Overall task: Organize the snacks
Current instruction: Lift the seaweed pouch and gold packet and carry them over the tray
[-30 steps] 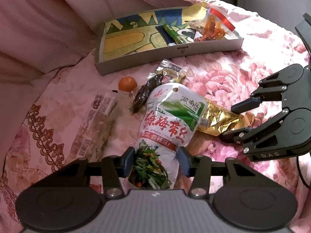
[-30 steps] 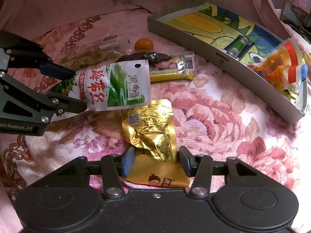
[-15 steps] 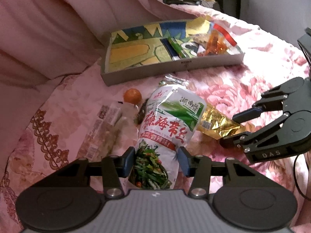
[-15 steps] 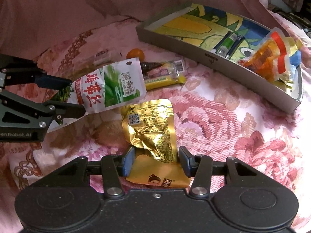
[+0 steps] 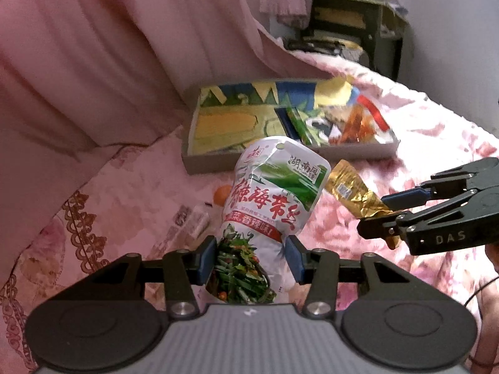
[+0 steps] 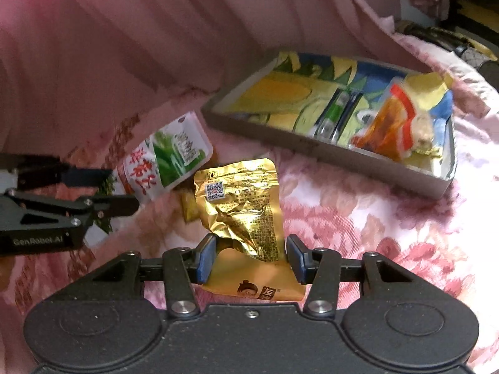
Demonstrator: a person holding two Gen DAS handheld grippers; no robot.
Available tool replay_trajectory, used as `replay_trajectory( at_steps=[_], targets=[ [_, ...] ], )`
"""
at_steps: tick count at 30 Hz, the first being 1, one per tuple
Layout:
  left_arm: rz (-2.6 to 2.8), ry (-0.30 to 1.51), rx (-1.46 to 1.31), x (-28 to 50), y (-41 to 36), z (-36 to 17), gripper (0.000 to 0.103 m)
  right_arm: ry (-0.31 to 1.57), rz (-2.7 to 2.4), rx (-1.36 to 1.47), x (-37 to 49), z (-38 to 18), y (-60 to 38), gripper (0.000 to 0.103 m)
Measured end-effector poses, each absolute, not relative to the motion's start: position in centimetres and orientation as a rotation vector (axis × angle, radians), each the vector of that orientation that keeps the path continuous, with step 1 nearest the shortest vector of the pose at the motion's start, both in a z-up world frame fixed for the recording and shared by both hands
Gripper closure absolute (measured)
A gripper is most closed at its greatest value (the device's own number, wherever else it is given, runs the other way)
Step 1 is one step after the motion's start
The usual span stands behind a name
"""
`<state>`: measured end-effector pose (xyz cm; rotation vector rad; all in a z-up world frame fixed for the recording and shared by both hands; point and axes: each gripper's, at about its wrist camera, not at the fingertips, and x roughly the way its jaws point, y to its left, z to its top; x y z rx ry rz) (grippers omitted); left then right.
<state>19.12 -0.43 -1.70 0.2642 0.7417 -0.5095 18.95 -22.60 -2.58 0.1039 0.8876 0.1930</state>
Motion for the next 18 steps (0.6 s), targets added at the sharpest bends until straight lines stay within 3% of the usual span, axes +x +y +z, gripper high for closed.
replay_trajectory(
  at_steps=[18],
  targets=[
    [-0.469,0.626,0.120,24.2,-3.2,2.0,0.051,0.546,0.188,0.032,23.1,4.4,-28.1,0.052]
  ],
)
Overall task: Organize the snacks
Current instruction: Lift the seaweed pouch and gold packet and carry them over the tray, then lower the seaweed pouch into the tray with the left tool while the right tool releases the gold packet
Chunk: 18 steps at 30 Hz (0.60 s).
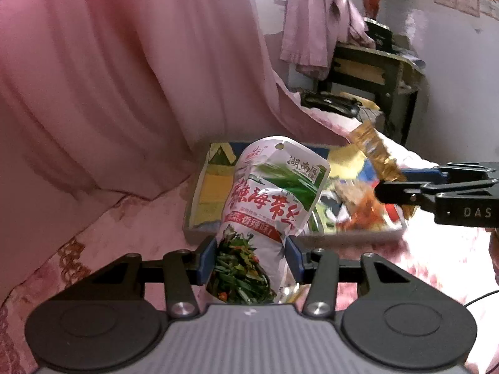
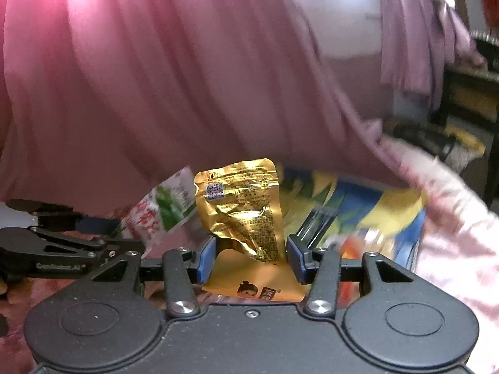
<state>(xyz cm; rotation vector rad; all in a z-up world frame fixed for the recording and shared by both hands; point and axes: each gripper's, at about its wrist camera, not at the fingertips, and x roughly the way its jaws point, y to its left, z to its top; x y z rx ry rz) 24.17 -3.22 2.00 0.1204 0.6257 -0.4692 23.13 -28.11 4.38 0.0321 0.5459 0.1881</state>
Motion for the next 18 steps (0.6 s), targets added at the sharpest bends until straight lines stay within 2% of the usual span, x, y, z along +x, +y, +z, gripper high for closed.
replay_trajectory(
  at_steps=[9,18],
  targets=[
    [-0.397,0.657,0.055,32.1,-8.7,2.2,0.051,0.502,-0.006,0.148,28.3,3.2,-35.8,0.052],
    [-0.385,0.733,0.071,37.0,-15.2,0.1,0.051,0.609,-0.049,0.185,31.8,1.6,-38.9,0.052]
  ],
)
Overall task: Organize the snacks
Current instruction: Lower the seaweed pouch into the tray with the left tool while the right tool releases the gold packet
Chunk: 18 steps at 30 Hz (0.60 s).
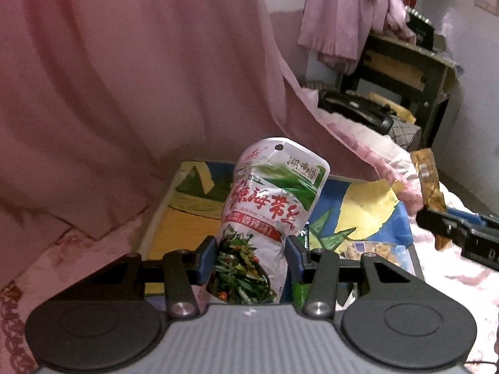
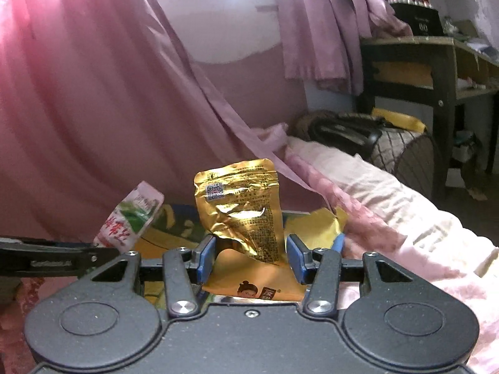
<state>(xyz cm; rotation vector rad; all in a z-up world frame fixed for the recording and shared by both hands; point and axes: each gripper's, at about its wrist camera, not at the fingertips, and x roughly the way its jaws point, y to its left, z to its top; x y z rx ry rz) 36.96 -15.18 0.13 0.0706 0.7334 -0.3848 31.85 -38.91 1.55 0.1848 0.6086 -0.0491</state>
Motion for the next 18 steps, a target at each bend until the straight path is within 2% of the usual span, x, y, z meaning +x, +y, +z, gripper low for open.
replay_trajectory(
  at_steps=[13,15,18],
  targets=[
    [-0.333,0.863,0.103,38.7,-19.0,-3.4,0.051,0.809,-0.069,0.181,33.3,-1.7,-38.7,0.052],
    [-0.330,0.870,0.117,38.7,-19.2,-3.6,0.068,0.822,-0.067,0.177,33.4,-2.0,-38.5,0.052],
    [-0.334,0.885,0.115,38.7,-19.4,-3.8,0.068,0.832,-0.059,0.190,33.6,-2.3,-38.4,0.052]
  ],
)
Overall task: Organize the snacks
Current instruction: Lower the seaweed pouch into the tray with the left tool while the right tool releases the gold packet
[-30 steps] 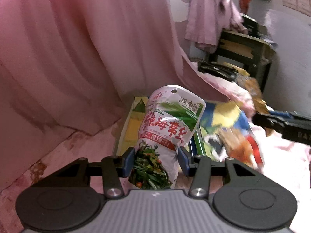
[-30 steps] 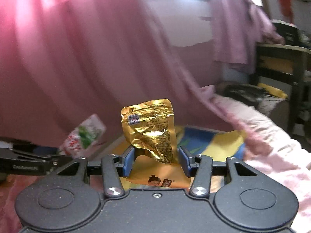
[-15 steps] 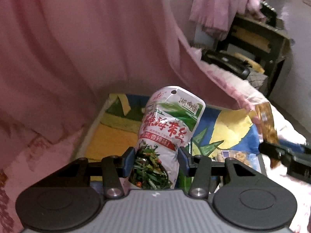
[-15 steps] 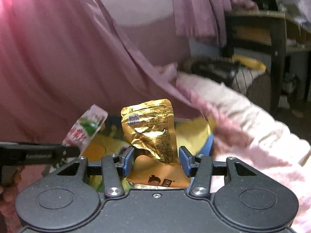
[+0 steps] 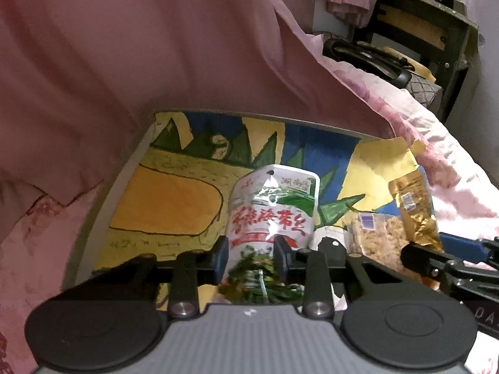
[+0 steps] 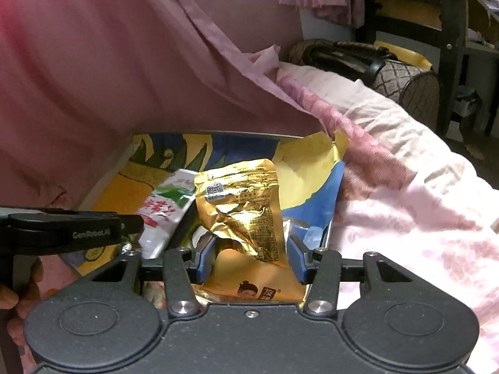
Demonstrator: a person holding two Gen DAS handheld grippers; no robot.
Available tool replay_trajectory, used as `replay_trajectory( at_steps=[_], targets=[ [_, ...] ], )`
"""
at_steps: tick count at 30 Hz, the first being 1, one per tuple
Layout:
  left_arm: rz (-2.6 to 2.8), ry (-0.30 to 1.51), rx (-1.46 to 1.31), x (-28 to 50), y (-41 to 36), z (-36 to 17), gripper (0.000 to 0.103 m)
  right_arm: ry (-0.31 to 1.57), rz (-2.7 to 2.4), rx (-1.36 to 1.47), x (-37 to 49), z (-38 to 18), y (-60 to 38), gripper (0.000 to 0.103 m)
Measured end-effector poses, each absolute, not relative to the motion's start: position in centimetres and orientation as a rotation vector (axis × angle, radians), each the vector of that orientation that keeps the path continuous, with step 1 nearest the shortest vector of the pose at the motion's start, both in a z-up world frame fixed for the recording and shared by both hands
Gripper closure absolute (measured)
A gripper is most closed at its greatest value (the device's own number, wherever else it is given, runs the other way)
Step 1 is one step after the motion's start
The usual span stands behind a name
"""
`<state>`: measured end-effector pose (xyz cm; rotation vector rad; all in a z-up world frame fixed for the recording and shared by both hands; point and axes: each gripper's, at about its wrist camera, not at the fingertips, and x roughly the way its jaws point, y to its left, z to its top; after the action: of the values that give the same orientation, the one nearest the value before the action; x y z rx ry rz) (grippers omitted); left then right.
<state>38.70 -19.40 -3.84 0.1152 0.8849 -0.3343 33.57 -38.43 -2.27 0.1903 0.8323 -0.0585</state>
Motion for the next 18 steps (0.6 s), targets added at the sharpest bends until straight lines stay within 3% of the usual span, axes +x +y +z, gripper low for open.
replay_trajectory(
  at_steps=[10,16,18],
  targets=[
    [-0.346,0.888,0.126,38.4,-19.8,-3.9,0.064,0.845,-0.044,0.202,33.8,-2.8,-38.2,0.049],
    [-0.310,0.899,0.091,38.3,-18.9,-3.8,0.049,0.835,-0.064,0.215,33.7,-2.8,-38.6,0.037],
    [-0.293,0.897,0.076,38.2,-18.4,-3.7,0.038,0.827,-0.071,0.227,33.6,-2.7,-38.7,0.030]
  ],
)
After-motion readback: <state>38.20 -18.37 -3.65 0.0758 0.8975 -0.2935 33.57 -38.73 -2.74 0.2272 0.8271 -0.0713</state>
